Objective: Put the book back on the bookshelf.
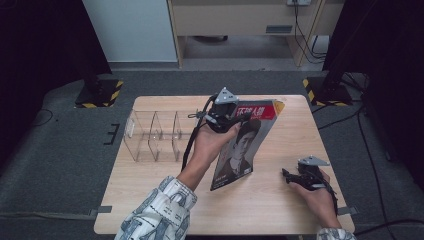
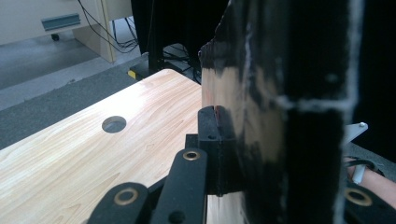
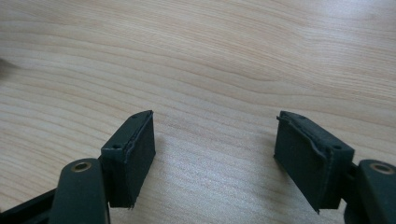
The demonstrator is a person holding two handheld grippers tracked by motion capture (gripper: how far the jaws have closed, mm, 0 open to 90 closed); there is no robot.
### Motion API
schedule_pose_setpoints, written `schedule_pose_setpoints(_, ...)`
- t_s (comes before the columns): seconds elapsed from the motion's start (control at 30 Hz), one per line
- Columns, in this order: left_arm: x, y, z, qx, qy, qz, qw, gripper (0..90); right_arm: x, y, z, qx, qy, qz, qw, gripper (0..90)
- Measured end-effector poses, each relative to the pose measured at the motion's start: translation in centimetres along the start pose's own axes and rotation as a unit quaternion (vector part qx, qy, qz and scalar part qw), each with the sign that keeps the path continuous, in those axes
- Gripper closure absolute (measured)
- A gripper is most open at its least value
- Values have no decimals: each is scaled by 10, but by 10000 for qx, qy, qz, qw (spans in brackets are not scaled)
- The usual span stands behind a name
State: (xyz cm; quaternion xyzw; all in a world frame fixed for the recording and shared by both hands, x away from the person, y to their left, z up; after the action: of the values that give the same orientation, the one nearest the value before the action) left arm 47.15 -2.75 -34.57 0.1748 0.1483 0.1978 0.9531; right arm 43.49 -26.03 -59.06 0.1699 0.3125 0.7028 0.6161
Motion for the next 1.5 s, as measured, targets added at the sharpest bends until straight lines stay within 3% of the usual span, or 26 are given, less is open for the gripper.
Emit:
schedule_pose_setpoints(0.23, 7, 5, 6, -84, 27, -20, 10000, 865, 1, 0, 0, 1, -32, 6, 10000, 289)
schedule_pose_setpoints(0.57, 3, 23, 17, -145, -46, 75, 9999, 865, 2, 0, 0, 0, -8, 21, 10000, 288)
schedule_pose_setpoints(0.9, -1, 28, 24, -201, -99, 67, 9997, 865, 3, 1, 0, -4, 41, 51, 10000, 288)
schedule_pose_setpoints(1.3, -9, 48, 23, -331, -128, -27, 9994, 865, 3, 1, 0, 6, 31, 58, 10000, 288)
schedule_pose_setpoints(1.5, -13, 57, 17, -255, -203, -40, 9995, 865, 4, 1, 0, 8, 28, 71, 10000, 288)
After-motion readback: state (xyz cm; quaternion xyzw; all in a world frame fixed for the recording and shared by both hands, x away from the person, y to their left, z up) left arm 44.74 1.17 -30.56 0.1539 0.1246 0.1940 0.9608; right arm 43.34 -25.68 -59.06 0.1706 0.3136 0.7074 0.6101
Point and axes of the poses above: each handheld gripper's, and its own axes: y roughly backward along the jaws, z roughly out of its top, x roughly to its left, the point moved 8 cm from there along -y, roughly forward along the jaws, and after that the axes turned 13 degrees about -z, right-handed, at the moved point
